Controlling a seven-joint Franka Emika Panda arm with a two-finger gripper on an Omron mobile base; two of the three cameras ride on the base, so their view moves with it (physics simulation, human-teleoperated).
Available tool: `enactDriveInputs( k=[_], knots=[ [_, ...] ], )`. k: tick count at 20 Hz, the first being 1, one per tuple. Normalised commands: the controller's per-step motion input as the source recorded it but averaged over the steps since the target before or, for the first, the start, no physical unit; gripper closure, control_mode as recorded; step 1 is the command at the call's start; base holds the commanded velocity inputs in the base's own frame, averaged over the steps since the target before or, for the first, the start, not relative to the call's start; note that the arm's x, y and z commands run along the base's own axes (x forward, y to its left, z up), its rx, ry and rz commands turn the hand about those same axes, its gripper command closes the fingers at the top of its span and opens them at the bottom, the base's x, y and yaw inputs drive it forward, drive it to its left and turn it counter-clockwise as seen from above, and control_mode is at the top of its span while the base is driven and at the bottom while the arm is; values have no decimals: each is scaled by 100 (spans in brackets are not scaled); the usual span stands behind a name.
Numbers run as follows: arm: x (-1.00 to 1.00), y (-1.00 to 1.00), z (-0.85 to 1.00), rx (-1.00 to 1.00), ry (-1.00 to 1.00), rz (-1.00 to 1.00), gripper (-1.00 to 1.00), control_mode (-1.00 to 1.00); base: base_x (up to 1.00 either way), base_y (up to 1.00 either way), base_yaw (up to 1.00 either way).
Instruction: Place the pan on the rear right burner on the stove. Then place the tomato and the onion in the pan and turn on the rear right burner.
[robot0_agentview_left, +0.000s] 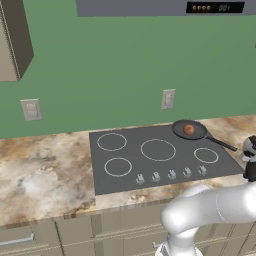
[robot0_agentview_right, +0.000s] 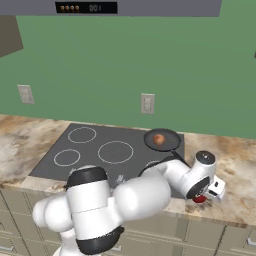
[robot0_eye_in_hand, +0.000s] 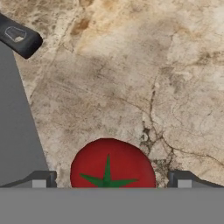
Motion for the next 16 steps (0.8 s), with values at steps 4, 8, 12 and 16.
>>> enactDriveInputs(
  k=[4, 8, 12, 16],
  knots=[
    [0, -4, -14, 0, 0, 0, -100, -100, 0, 0, 0],
    [1, 0, -11, 0, 0, 0, -100, -100, 0, 0, 0],
    [0, 0, 0, 0, 0, 0, -100, -100, 0, 0, 0],
    [0, 0, -6, 0, 0, 0, -100, -100, 0, 0, 0]
  ],
)
